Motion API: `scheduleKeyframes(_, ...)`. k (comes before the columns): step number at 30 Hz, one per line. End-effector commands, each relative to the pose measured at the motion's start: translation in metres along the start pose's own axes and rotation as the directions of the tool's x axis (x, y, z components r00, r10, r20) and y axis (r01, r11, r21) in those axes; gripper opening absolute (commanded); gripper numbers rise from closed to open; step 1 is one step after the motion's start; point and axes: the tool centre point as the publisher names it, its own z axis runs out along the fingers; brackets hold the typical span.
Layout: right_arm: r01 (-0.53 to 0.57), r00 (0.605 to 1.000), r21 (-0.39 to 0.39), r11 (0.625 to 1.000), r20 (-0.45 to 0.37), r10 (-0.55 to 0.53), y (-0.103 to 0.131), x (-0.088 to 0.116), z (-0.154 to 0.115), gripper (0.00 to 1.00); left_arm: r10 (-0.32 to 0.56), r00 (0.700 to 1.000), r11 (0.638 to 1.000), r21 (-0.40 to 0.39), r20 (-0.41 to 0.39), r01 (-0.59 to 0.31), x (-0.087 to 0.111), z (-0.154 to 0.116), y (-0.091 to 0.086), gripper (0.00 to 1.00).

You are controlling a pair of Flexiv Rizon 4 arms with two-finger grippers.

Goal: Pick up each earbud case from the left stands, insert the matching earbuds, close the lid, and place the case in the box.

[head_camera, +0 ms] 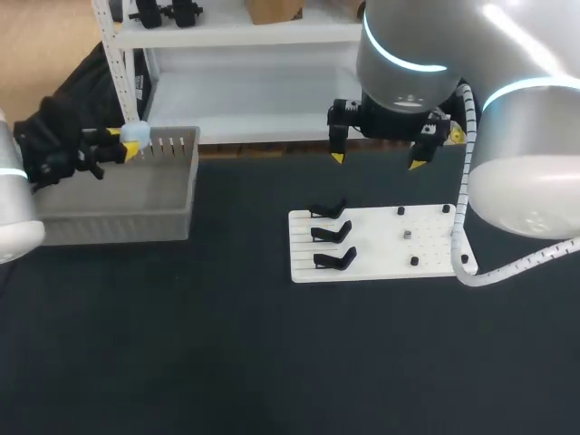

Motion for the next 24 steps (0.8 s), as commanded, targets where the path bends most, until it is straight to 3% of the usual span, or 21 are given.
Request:
scheduleKeyframes(1,-0.002,1.000,-0.002,1.000,0.008,0.003,-0.002,0.003,-0.001,1.00,-0.007,1.000,0.998,-0.059,-0.001,0.006,0.002,0.012,0.002,0.00)
scheduleKeyframes(8,-0.002,1.000,-0.002,1.000,0.008,0.003,-0.002,0.003,-0.001,1.00,-0.029,1.000,0.998,-0.053,-0.007,0.029,0.011,0.013,0.002,0.00)
scheduleKeyframes(9,-0.002,1.000,-0.002,1.000,0.008,0.003,-0.002,0.003,-0.001,1.00,-0.031,0.999,0.998,-0.055,-0.011,0.031,0.012,0.012,0.001,0.14)
scheduleKeyframes(10,-0.002,1.000,-0.002,1.000,0.008,0.003,-0.002,0.003,-0.001,1.00,-0.030,0.999,0.998,-0.057,-0.014,0.029,0.012,0.012,0.000,0.36)
scheduleKeyframes(11,-0.002,1.000,-0.002,1.000,0.008,0.003,-0.002,0.003,-0.001,1.00,-0.029,0.999,0.998,-0.060,-0.020,0.028,0.013,0.011,-0.001,0.45)
scheduleKeyframes(12,-0.002,1.000,-0.002,1.000,0.008,0.003,-0.002,0.003,-0.001,1.00,-0.029,0.999,0.998,-0.062,-0.021,0.027,0.013,0.010,-0.001,0.61)
scheduleKeyframes(14,-0.002,1.000,-0.002,1.000,0.008,0.003,-0.002,0.003,-0.001,1.00,-0.023,0.999,0.997,-0.072,-0.027,0.021,0.012,0.006,-0.003,1.00)
scheduleKeyframes(24,-0.002,1.000,-0.002,1.000,0.008,0.003,-0.002,0.003,-0.001,1.00,0.007,1.000,0.994,-0.112,0.015,-0.005,-0.003,-0.015,-0.019,1.00)
